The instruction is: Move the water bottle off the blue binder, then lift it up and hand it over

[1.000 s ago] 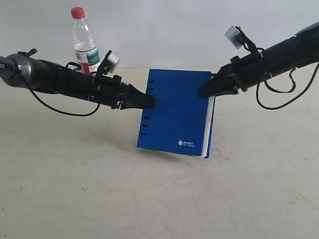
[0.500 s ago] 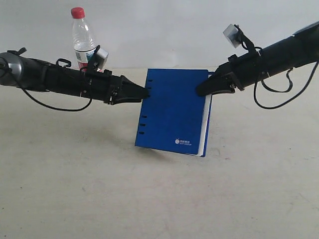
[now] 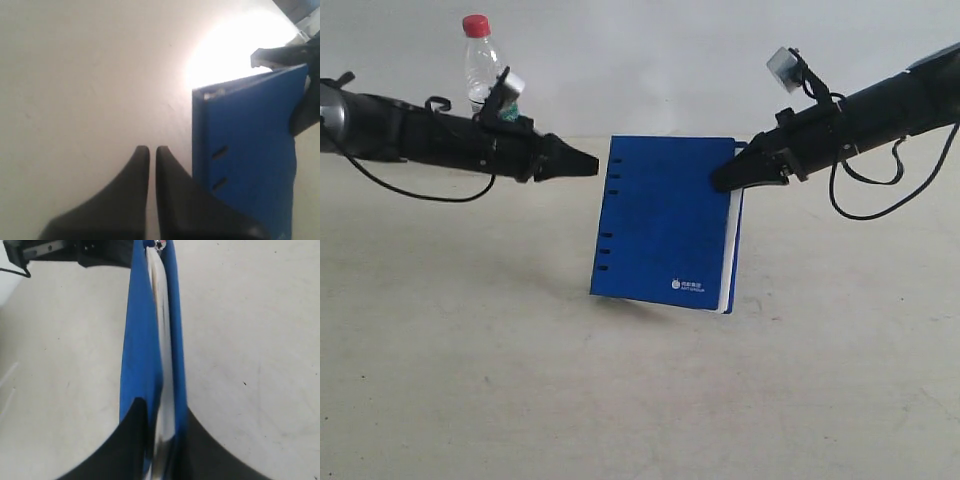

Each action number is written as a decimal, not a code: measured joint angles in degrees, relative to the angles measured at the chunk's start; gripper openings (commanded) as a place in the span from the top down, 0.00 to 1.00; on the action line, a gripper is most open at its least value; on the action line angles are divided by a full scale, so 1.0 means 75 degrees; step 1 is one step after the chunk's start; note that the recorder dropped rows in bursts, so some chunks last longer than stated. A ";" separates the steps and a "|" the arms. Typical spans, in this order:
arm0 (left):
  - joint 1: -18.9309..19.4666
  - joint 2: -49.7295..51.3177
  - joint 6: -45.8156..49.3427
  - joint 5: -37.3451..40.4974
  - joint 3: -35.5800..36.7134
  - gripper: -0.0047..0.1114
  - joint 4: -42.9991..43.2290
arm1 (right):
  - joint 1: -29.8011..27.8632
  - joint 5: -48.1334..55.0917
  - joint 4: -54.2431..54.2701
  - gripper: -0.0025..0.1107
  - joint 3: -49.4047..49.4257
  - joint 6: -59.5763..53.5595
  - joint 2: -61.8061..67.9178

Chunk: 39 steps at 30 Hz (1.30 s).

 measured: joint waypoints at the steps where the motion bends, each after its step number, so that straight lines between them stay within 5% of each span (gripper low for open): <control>1: 0.0000 -0.0174 0.0092 -0.0193 0.0014 0.92 0.0054 | 0.0000 0.0023 0.0020 0.98 0.0000 -0.0079 0.0000; 10: -0.0017 -0.2446 0.0294 -0.2640 0.0958 0.92 0.0885 | 0.0050 -0.0065 -0.0089 0.98 0.0014 -0.0672 -0.0527; 22: -0.0914 -0.5364 0.1245 -0.7161 0.3910 0.92 0.1122 | 0.0050 -0.0304 -0.0564 0.98 0.0014 -0.0808 -0.1814; 34: -0.1081 -0.8659 0.0907 -0.8037 0.4672 0.92 0.1636 | -0.0011 -0.0200 -0.1227 0.98 0.0024 0.0214 -0.3634; 39: -0.1081 -1.0229 0.0828 -0.8140 0.5950 0.92 0.2013 | 0.0136 -0.0214 -0.1299 0.98 0.1178 0.0499 -0.4152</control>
